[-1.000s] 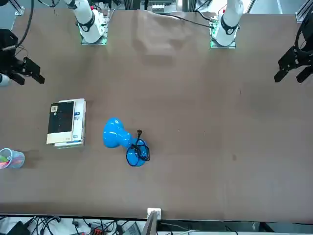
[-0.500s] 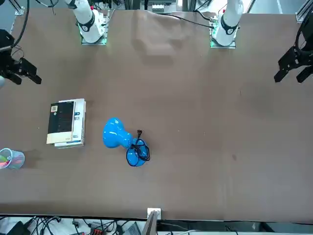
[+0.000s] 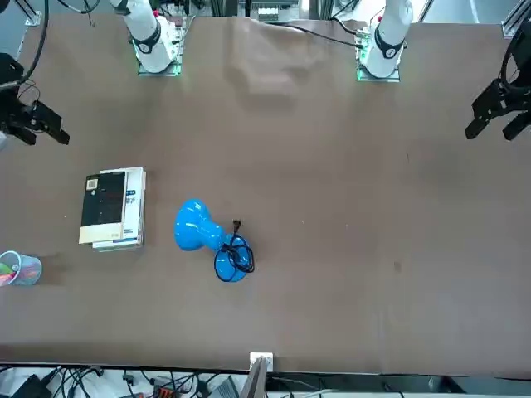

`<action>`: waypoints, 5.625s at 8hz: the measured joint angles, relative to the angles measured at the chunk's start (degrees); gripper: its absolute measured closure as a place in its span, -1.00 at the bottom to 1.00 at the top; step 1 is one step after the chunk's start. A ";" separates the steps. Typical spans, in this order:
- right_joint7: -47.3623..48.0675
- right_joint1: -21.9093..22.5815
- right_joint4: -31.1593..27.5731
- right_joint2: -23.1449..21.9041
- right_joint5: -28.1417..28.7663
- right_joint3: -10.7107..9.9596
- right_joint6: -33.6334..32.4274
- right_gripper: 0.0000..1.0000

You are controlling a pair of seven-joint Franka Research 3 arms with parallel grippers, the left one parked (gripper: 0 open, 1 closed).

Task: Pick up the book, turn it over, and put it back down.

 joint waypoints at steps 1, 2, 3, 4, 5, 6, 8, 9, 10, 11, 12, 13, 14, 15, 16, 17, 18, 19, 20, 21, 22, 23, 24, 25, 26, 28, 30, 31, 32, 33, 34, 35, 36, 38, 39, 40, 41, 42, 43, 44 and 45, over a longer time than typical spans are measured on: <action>0.00 -0.22 0.00 0.05 0.00 0.00 0.00 -1.00; 0.00 -0.42 0.00 0.06 -0.01 -0.01 0.00 -1.00; 0.07 -0.74 -0.01 0.23 -0.06 -0.04 0.00 -1.00; 0.08 -1.65 -0.02 0.82 -0.03 -0.13 0.07 -1.00; -0.43 -3.65 -0.06 1.98 0.31 -0.26 0.38 -1.00; -3.05 -6.24 -0.09 3.74 1.78 -0.40 0.87 -1.00; -11.20 -12.55 -0.06 8.26 7.59 -0.72 2.54 -1.00; -15.18 -15.90 -0.07 10.84 12.33 -0.81 3.13 -1.00; -19.68 -19.17 -0.05 13.59 16.97 -0.85 3.51 -1.00; -23.43 -22.28 -0.04 16.44 20.38 -0.88 3.72 -1.00; -26.27 -25.13 -0.06 19.44 23.61 -0.89 3.79 -1.00; -29.17 -27.85 -0.08 22.66 28.04 -0.92 3.79 -1.00; -31.92 -30.41 -0.06 25.81 32.24 -0.91 3.75 -1.00; -35.01 -32.60 -0.03 28.75 35.43 -0.88 3.74 -1.00; -38.44 -34.42 0.01 31.50 38.69 -0.87 3.73 -1.00; -42.23 -36.01 0.25 34.12 41.35 -0.85 3.73 -1.00; -45.82 -37.25 0.91 36.60 42.59 -0.82 3.63 -1.00; -47.91 -37.97 1.47 38.73 43.40 -0.78 3.56 -1.00; -48.67 -38.35 1.81 40.44 44.36 -0.72 3.54 -1.00; -48.95 -38.65 2.16 41.93 45.07 -0.67 3.53 -0.99; -49.31 -38.88 2.67 43.41 45.51 -0.57 3.52 -0.99; -49.48 -39.01 3.35 44.69 46.52 -0.36 3.51 -0.99; -49.61 -39.02 4.04 46.08 48.45 -0.15 3.50 -0.99; -50.08 -39.03 4.48 47.57 50.24 0.01 3.50 -0.99; -50.53 -39.03 4.80 48.91 51.80 0.09 3.50 -0.99; -50.78 -39.07 5.15 50.48 54.46 1.00 3.36 -0.98; -50.78 -39.04 5.23 51.13 56.01 2.33 3.08 -0.97; -50.79 -39.04 5.23 51.52 57.21 2.61 2.43 -0.97; -50.86 -39.04 5.23 52.00 58.56 2.68 1.64 -0.95; -51.06 -39.06 5.24 52.46 59.48 2.68 1.18 -0.94; -51.30 -39.09 5.27 52.76 59.88 2.68 0.97 -0.93; -51.38 -39.12 5.35 52.77 60.58 2.69 0.43 -0.89; -51.42 -39.12 5.59 52.77 61.37 2.69 -0.25 -0.88; -51.91 -39.15 5.78 52.77 61.58 2.69 -0.60 -0.63; -52.82 -39.17 5.78 52.78 61.59 2.69 -0.86 -0.44; -53.91 -39.20 5.79 52.78 61.59 2.69 -1.09 -0.15; -54.57 -39.24 5.79 52.79 61.59 2.65 -1.62 0.08; -55.00 -39.29 5.88 52.80 61.59 2.54 -2.34 0.26; -55.19 -39.40 6.36 52.80 61.54 2.45 -3.66 0.69; -55.23 -39.45 7.88 52.78 60.79 2.43 -5.11 0.80; -54.33 -39.46 10.57 52.57 58.80 2.42 -6.07 0.80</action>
